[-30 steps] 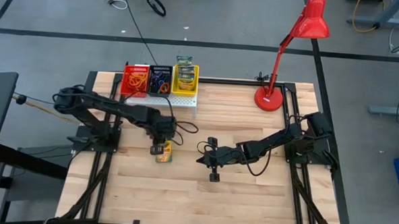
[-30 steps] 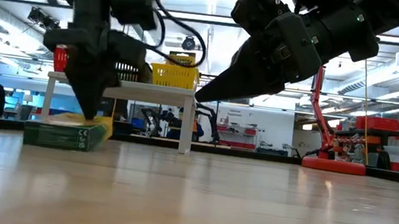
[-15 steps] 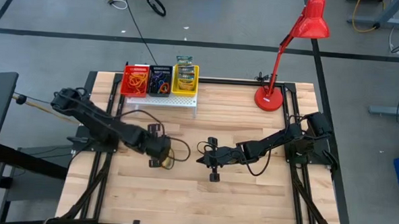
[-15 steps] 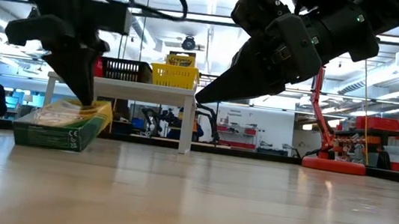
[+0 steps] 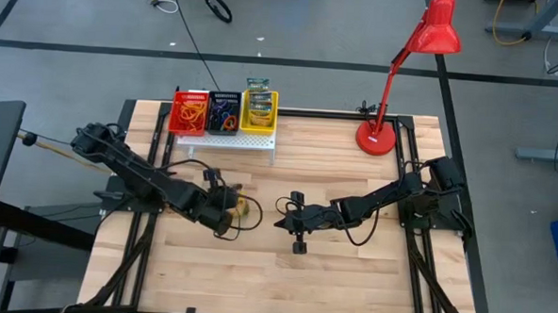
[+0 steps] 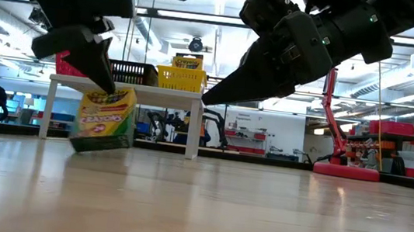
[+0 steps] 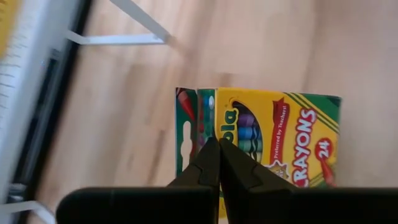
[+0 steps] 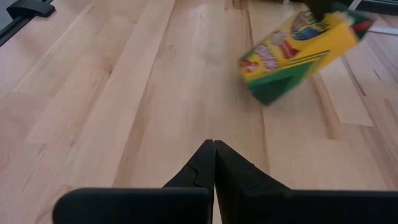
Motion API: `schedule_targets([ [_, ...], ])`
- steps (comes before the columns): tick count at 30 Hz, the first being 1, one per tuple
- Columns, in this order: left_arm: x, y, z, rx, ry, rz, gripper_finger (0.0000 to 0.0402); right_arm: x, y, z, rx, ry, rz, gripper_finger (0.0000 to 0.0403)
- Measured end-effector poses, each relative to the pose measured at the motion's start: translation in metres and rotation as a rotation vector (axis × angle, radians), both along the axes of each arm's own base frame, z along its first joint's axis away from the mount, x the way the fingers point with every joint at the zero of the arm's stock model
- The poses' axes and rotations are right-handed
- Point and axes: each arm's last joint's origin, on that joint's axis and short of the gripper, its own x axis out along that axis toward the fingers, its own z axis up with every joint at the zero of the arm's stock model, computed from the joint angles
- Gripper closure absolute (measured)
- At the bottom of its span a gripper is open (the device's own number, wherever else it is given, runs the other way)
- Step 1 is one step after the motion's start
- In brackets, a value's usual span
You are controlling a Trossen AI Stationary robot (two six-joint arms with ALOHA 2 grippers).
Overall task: Pick & Place Office Desk Supplies
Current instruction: Put the crayon box into the yellow bin on the shelf
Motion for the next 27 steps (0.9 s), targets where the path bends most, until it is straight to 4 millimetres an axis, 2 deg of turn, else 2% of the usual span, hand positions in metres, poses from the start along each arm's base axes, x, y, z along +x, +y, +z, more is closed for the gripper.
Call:
schedule_targets([
  [10, -0.001, -0.003, 0.004, 0.204, -0.048, -0.014, 0.0399, 0.001, -0.004, 0.000, 0.017, 0.002, -0.021, 0.0397],
  [16, -0.001, -0.002, 0.005, 0.251, -0.055, -0.012, 0.0399, 0.003, -0.010, 0.000, 0.029, 0.001, -0.051, 0.0397],
  [24, 0.000, -0.002, 0.004, 0.269, -0.043, -0.022, 0.0399, 0.015, -0.017, -0.028, 0.079, -0.012, -0.043, 0.0397],
  [27, 0.000, -0.002, 0.004, 0.271, -0.039, -0.026, 0.0399, 0.018, -0.023, -0.026, 0.121, -0.042, -0.087, 0.0397],
])
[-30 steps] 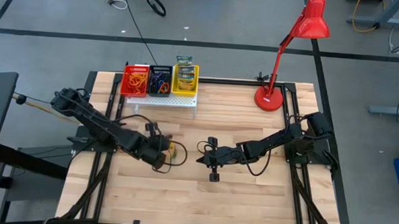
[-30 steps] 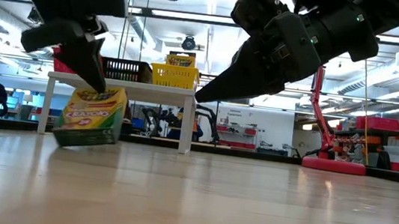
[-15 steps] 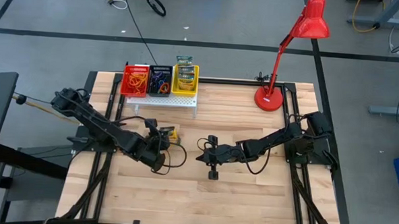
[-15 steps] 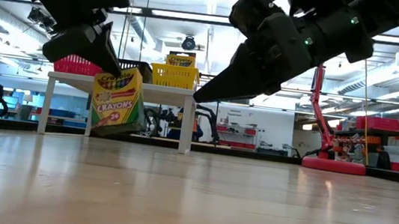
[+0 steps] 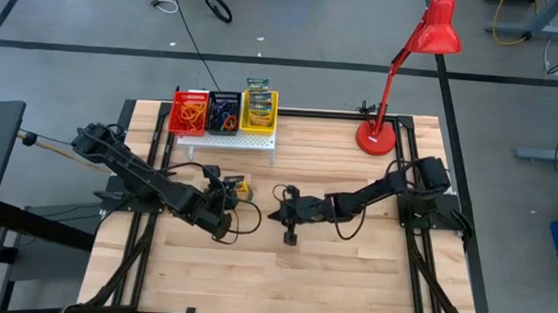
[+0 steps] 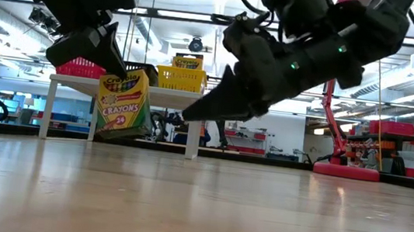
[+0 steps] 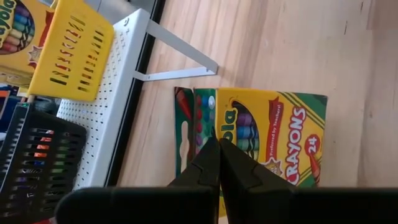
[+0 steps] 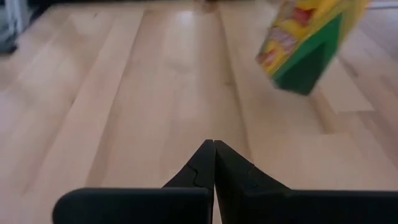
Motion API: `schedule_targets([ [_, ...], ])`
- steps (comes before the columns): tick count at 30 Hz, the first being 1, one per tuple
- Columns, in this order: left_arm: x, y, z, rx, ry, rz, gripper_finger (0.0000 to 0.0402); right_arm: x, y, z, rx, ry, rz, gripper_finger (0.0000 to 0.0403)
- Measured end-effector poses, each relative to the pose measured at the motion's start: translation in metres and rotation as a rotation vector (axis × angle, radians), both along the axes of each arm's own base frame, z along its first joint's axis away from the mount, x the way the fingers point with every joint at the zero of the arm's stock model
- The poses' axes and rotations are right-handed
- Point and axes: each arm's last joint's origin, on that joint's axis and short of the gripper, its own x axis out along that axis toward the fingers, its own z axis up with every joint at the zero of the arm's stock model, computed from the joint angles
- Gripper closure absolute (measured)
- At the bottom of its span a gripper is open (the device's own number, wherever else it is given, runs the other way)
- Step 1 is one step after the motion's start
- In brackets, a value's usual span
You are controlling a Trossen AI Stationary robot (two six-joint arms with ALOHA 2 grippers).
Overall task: Pick & Place Office Desk Supplies
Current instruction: Put the crayon box into the yellow bin on the shelf
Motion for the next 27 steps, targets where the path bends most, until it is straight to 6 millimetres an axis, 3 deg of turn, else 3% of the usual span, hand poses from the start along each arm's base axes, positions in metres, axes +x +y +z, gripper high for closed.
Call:
schedule_targets([
  [11, 0.000, 0.000, 0.000, 0.000, 0.000, 0.000, 0.0399, 0.007, -0.012, -0.003, 0.109, -0.064, -0.156, 0.0376],
  [16, 0.001, 0.000, 0.000, 0.001, -0.003, -0.009, 0.0399, 0.012, -0.012, -0.017, 0.152, -0.107, -0.171, 0.0329],
  [27, 0.011, -0.005, 0.005, 0.032, -0.019, -0.085, 0.0399, 0.013, -0.018, -0.017, 0.199, -0.136, -0.264, 0.0190],
])
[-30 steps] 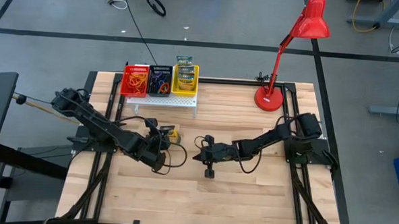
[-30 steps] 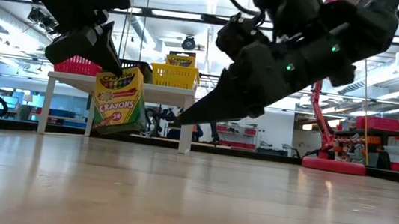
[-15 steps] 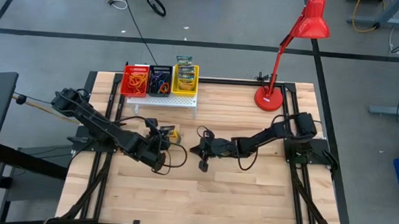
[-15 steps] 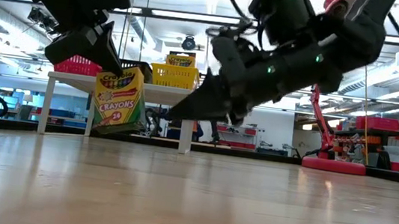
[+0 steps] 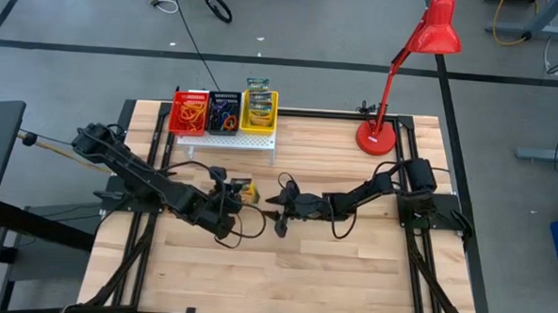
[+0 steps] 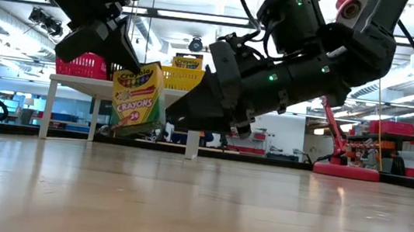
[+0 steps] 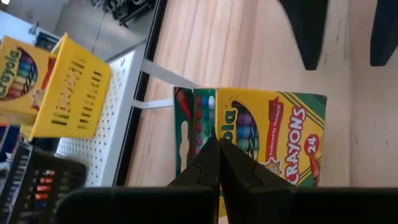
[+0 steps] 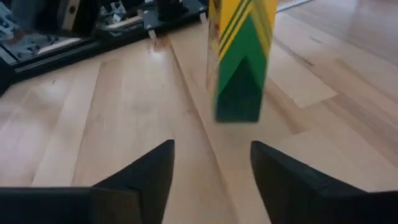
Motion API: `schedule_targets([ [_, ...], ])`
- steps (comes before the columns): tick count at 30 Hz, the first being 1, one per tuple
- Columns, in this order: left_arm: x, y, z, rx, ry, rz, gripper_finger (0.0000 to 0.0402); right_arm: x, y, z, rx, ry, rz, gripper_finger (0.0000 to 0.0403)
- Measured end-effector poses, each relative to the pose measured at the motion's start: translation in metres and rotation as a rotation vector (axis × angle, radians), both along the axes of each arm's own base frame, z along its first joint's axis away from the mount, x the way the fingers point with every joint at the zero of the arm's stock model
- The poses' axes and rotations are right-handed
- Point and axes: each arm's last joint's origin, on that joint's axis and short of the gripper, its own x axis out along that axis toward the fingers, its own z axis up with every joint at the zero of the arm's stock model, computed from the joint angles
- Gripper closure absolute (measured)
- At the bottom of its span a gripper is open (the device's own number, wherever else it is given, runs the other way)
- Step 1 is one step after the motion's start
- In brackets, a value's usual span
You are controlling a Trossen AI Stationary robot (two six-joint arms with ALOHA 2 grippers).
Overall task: Pick & Place Office Desk Supplies
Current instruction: Put the crayon box into the yellow bin on the shelf
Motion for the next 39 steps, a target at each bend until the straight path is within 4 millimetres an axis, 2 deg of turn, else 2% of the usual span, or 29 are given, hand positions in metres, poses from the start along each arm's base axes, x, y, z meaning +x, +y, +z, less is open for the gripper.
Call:
schedule_targets([
  [7, 0.002, -0.001, 0.001, 0.017, 0.007, -0.026, 0.0399, 0.004, -0.011, 0.007, 0.002, -0.071, -0.028, 0.0148],
  [13, 0.003, -0.001, 0.001, 0.021, 0.009, -0.031, 0.0399, 0.009, -0.023, 0.016, -0.008, -0.150, -0.055, 0.0146],
  [17, 0.003, -0.002, 0.002, 0.025, 0.004, -0.035, 0.0399, 0.023, -0.028, 0.025, -0.007, -0.184, 0.000, 0.0146],
  [23, 0.004, -0.002, 0.002, 0.028, 0.000, -0.035, 0.0399, 0.040, -0.030, 0.015, -0.032, -0.105, 0.014, 0.0149],
  [26, 0.004, -0.002, 0.002, 0.028, -0.001, -0.035, 0.0399, 0.040, -0.030, 0.016, -0.047, -0.110, 0.028, 0.0171],
  [31, 0.004, -0.003, 0.003, 0.035, 0.004, -0.045, 0.0397, 0.040, -0.028, 0.016, -0.048, -0.115, 0.066, 0.0242],
  [34, 0.004, -0.006, 0.005, 0.025, 0.008, -0.063, 0.0383, 0.040, -0.027, 0.016, -0.070, -0.112, 0.069, 0.0279],
  [39, 0.010, -0.013, 0.033, -0.098, 0.005, -0.059, 0.0327, 0.040, -0.019, 0.017, -0.150, -0.115, 0.103, 0.0292],
])
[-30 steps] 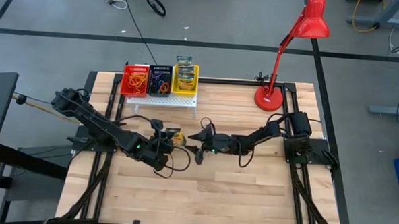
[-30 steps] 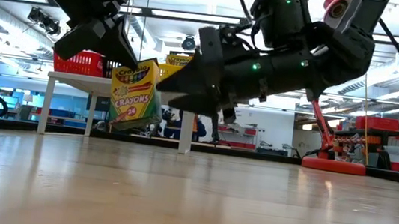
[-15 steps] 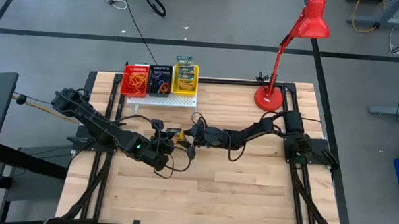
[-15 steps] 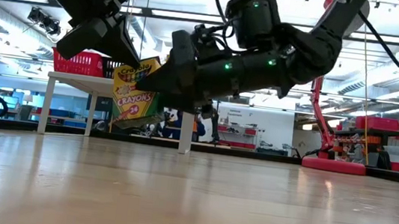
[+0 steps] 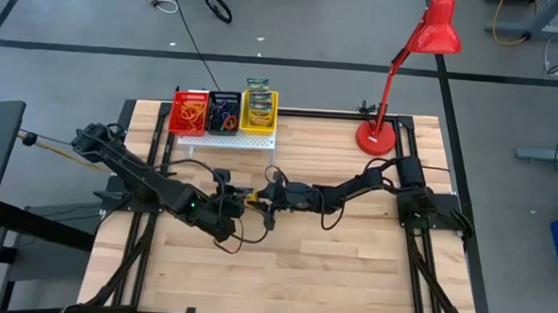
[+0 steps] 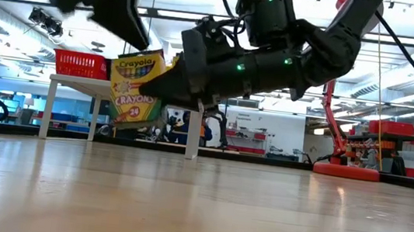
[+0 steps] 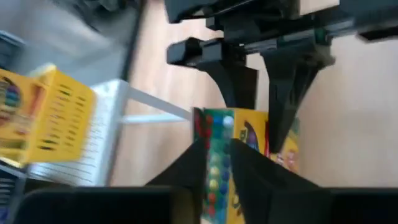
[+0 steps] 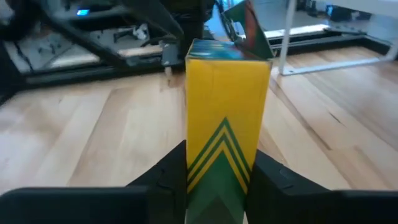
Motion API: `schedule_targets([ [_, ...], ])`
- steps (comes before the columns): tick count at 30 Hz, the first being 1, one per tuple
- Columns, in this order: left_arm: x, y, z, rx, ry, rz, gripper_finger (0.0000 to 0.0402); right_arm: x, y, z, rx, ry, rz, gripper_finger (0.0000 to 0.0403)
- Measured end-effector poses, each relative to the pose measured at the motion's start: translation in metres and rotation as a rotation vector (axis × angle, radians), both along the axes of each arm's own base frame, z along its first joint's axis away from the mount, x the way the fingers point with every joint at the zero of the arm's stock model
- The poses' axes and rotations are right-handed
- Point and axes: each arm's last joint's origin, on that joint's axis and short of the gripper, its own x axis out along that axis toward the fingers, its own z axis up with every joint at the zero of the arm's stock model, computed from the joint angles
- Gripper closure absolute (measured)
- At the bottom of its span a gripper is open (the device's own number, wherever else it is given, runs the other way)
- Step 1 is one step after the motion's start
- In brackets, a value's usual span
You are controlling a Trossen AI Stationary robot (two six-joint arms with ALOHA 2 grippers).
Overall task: Pick & Place Office Desk Supplies
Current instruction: Put the crayon box into the yellow bin on the shelf
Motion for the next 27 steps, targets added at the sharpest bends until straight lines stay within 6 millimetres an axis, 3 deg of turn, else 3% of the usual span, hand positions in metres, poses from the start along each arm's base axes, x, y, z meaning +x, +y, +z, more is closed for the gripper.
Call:
schedule_targets([
  [4, 0.004, -0.001, 0.023, -0.181, 0.056, -0.007, 0.0272, 0.000, 0.005, 0.000, -0.075, 0.006, 0.029, 0.0276],
  [9, 0.005, -0.002, 0.045, -0.267, 0.066, -0.001, 0.0200, -0.001, 0.011, 0.000, -0.133, 0.007, 0.057, 0.0279],
  [16, 0.015, 0.015, 0.039, -0.407, 0.141, 0.021, 0.0112, -0.001, 0.019, 0.003, -0.167, -0.023, 0.083, 0.0284],
  [21, 0.016, 0.019, 0.038, -0.376, 0.160, 0.018, 0.0101, -0.001, 0.020, 0.006, -0.176, -0.050, 0.080, 0.0284],
  [27, 0.017, 0.021, 0.037, -0.393, 0.171, 0.025, 0.0136, -0.001, 0.024, 0.007, -0.186, -0.061, 0.092, 0.0284],
])
